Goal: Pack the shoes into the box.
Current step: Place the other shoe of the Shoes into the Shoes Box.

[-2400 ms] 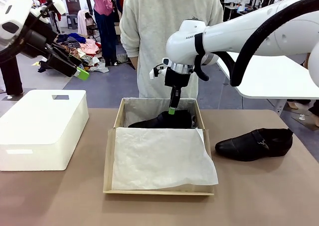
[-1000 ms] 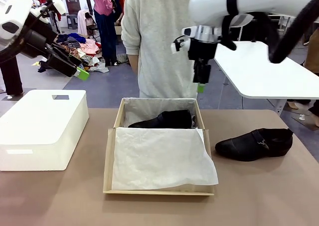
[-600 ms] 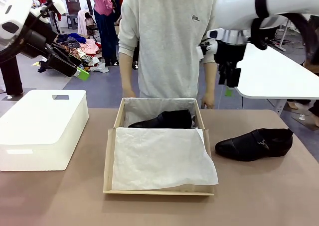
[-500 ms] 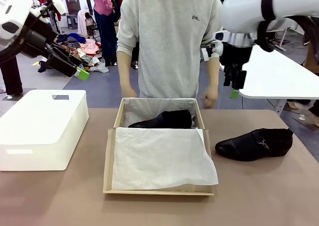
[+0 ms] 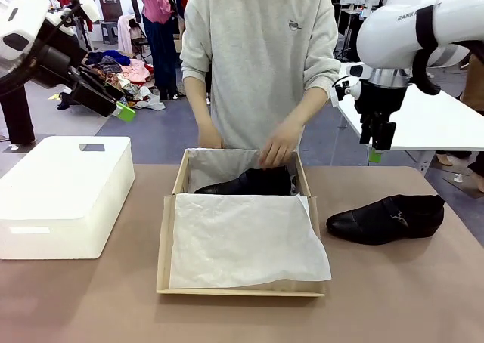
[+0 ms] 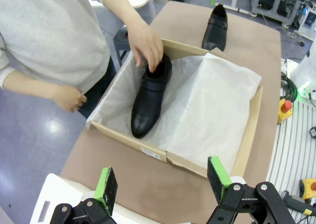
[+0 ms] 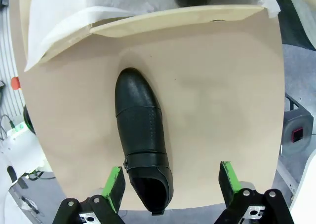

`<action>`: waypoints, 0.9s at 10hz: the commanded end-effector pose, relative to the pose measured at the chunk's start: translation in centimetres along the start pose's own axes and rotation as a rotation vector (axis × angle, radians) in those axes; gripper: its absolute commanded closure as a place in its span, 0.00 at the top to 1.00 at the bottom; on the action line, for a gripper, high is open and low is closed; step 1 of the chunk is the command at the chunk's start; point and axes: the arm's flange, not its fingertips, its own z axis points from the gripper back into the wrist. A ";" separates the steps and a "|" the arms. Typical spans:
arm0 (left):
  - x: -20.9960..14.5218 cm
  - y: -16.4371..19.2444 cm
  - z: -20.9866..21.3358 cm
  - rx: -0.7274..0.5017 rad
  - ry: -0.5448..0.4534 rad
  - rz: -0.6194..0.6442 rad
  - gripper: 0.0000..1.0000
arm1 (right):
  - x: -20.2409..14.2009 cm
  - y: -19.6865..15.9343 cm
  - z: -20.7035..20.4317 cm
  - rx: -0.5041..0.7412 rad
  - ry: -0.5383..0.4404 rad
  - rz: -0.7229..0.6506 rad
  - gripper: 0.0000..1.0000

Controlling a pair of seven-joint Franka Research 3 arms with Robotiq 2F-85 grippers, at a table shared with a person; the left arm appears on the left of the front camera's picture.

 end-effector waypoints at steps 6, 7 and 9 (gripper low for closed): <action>-0.1 0.2 0.0 -0.013 -0.016 -0.013 0.96 | 0.4 0.2 0.2 -0.006 0.006 0.001 1.00; -0.1 0.2 0.0 -0.013 -0.016 -0.013 0.96 | 0.4 0.2 0.2 -0.006 0.006 0.001 1.00; -0.1 0.2 0.0 -0.013 -0.016 -0.013 0.96 | 0.0 0.0 -0.1 -0.004 0.020 0.018 1.00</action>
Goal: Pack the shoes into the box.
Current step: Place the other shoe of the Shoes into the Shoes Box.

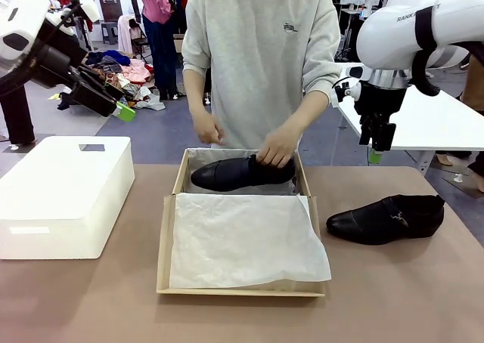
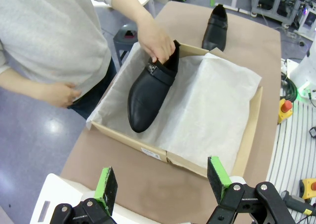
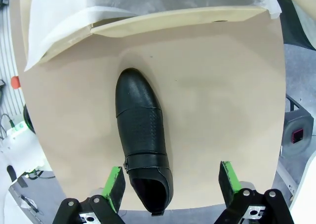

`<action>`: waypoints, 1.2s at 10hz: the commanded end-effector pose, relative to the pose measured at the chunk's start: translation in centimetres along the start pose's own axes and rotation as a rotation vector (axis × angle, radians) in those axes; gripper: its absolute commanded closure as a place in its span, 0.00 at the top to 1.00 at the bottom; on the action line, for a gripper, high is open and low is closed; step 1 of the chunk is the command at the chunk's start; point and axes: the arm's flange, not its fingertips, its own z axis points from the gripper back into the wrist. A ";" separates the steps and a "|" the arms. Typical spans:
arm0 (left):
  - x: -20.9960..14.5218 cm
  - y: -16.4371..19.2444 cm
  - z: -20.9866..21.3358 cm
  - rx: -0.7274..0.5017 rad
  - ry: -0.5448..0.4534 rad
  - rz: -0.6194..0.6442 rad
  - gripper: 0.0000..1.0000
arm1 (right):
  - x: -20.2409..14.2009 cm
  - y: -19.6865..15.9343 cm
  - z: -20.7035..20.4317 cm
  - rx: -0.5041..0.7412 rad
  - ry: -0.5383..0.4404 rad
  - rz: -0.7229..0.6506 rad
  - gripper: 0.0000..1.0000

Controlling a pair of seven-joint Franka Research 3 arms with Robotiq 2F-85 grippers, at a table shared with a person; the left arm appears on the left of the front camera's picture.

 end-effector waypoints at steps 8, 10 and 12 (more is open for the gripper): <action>-0.1 0.2 0.0 -0.012 -0.016 -0.013 0.96 | -9.1 1.9 -4.2 -0.054 0.030 -0.017 1.00; -0.1 0.2 0.0 -0.012 -0.016 -0.013 0.96 | -10.2 1.8 -5.6 -0.047 0.018 -0.020 1.00; -0.1 0.2 0.0 -0.012 -0.016 -0.013 0.96 | -10.5 1.7 -6.5 -0.054 0.018 -0.022 1.00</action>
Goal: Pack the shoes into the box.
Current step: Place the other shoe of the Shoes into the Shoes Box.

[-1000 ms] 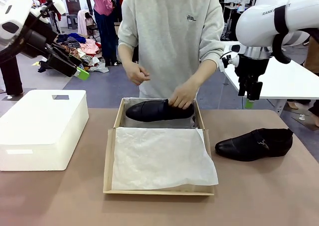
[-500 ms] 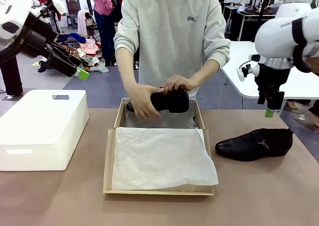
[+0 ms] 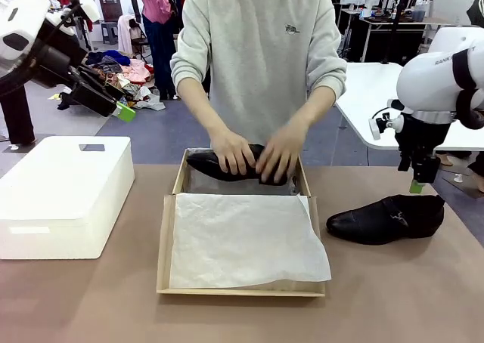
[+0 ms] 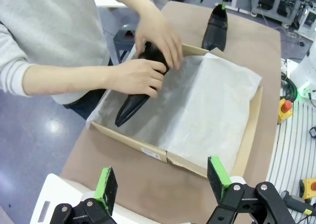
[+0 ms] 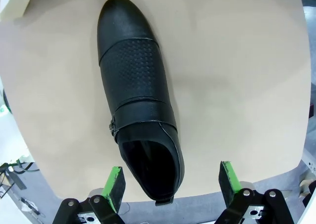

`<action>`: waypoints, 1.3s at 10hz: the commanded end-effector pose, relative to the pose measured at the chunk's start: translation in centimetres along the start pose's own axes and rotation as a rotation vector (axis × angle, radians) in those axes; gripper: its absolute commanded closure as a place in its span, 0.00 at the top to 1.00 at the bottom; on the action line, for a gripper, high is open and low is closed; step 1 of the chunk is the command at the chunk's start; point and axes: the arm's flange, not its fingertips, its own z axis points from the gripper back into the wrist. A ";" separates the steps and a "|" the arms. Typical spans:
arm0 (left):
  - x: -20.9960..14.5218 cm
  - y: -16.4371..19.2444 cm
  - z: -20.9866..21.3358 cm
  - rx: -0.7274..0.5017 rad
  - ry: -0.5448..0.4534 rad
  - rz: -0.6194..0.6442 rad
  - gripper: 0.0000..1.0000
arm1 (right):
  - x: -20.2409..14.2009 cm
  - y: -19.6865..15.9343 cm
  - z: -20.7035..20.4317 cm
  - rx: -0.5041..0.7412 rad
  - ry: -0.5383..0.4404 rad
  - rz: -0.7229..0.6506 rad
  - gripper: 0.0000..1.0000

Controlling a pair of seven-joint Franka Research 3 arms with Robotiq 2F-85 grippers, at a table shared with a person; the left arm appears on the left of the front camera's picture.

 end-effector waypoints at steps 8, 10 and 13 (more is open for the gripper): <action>-0.1 0.2 0.0 -0.012 -0.016 -0.013 0.96 | -2.4 -0.3 -3.2 -0.026 -0.052 0.050 1.00; -0.1 0.2 0.0 -0.012 -0.016 -0.013 0.96 | -2.7 -0.7 -4.1 -0.017 -0.068 0.049 1.00; -0.1 0.2 0.0 -0.012 -0.016 -0.013 0.96 | -2.7 -1.2 -5.2 -0.017 -0.078 0.062 1.00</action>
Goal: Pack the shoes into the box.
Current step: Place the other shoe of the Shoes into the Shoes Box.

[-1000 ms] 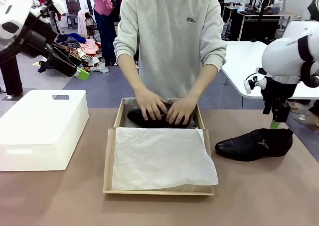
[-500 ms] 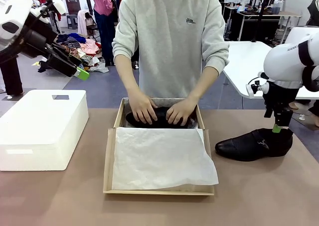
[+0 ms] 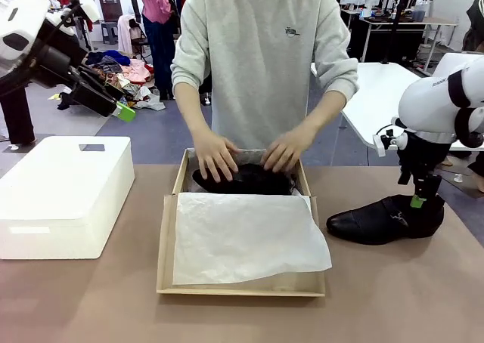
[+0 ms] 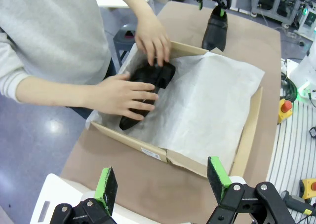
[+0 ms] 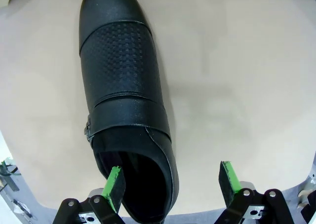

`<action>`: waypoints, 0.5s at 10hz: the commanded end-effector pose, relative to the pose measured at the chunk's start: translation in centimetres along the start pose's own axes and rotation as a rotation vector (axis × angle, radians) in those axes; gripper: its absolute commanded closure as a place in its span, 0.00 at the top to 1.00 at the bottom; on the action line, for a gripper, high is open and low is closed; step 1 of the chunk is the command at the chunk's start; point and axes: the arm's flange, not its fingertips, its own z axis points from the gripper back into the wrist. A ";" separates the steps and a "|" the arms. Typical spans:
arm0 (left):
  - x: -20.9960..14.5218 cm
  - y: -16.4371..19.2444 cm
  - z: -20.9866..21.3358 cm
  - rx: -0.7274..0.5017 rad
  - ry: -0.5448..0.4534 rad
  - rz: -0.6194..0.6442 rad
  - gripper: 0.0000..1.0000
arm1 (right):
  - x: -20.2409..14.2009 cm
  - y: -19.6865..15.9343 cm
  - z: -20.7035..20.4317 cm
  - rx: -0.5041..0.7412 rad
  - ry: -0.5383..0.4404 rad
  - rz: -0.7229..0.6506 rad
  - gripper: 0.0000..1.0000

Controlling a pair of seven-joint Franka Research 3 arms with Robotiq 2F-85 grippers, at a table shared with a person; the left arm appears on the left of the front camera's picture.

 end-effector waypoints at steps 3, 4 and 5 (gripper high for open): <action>-0.1 0.2 0.0 -0.012 -0.016 -0.013 0.96 | -1.1 -0.5 -1.5 -0.006 -0.046 0.024 1.00; -0.1 0.2 0.0 -0.012 -0.016 -0.013 0.96 | -1.1 -0.7 -1.9 0.001 -0.048 0.022 1.00; -0.1 0.2 0.0 -0.012 -0.016 -0.013 0.96 | -1.1 -0.8 -2.3 0.006 -0.045 0.023 1.00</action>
